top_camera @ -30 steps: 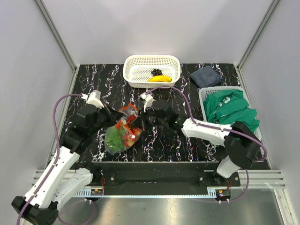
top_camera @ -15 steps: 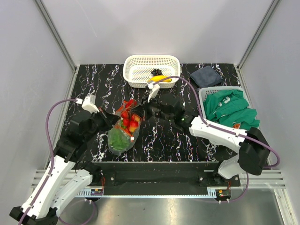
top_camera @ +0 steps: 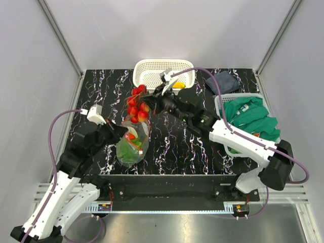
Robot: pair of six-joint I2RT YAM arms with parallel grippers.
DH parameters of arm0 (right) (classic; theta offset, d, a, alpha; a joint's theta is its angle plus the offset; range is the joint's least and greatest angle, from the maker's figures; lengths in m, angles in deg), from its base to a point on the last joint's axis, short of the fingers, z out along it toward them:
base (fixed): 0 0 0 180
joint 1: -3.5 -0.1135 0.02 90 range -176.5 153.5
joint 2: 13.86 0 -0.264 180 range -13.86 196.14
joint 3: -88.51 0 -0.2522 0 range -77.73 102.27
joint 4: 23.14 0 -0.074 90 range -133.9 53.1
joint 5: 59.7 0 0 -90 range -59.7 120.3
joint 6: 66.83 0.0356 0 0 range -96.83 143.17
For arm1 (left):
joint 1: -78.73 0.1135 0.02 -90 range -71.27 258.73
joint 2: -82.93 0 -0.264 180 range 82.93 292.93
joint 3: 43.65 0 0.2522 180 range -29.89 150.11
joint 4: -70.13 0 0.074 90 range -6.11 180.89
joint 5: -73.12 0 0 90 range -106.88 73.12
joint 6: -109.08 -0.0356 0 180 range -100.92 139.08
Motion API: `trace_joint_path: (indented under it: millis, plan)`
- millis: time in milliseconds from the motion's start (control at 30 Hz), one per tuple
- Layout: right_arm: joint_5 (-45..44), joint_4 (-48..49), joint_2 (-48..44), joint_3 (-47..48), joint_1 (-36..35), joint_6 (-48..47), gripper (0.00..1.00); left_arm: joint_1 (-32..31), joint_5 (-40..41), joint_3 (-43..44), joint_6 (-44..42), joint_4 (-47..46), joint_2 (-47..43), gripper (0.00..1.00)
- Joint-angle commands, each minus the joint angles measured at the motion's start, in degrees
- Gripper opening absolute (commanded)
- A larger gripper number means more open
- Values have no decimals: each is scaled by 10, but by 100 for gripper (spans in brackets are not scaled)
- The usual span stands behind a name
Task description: Open the zip-top bag and remove the fake food
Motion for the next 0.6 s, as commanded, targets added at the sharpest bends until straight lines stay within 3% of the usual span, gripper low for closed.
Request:
trace_joint_path:
  millis: [0, 367, 567]
  plan:
    - [-78, 29, -20, 64, 27, -54, 0, -1, 22, 20, -27, 10, -10, 0]
    - [-37, 100, 159, 174, 209, -7, 0, -1, 54, 55, -78, 36, 20, 0]
    - [-23, 67, 323, 325, 267, -3, 0, -1, 68, 78, -100, 38, 50, 0]
